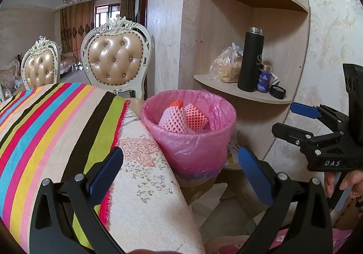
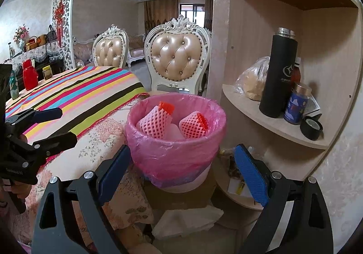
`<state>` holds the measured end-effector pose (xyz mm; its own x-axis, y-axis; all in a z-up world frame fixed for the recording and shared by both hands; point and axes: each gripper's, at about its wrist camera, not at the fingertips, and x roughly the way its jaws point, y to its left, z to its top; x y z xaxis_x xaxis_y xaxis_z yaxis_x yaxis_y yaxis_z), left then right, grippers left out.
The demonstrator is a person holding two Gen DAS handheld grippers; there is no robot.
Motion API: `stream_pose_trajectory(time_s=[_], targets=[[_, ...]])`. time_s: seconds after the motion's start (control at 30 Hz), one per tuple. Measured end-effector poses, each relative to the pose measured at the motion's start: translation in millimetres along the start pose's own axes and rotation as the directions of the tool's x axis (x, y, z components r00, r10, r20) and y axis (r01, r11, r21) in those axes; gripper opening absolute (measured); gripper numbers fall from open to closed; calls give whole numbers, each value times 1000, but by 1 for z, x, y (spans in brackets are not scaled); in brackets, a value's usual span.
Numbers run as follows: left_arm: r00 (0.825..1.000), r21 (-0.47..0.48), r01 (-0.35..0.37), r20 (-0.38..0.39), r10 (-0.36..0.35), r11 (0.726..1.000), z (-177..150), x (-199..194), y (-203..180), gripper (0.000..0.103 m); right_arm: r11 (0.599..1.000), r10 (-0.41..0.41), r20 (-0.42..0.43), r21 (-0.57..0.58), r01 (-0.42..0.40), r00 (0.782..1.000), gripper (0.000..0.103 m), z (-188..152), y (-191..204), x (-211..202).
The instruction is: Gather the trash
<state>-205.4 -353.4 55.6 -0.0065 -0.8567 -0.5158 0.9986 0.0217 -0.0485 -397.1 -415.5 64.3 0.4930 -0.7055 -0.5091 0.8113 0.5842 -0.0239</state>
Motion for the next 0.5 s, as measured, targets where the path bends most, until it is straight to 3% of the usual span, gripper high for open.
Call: stream_pose_trajectory(time_s=[0.17,0.5], targets=[[999,18,-38,0,38,999,-4,1,-3,99,1000,4,-5,3,-4,1000,88,-1,-1,2],[1000,24,-15,-5,15,1000,-3,4,-4,98,1000,5,-3,4,-5,1000,88,-1,0,2]])
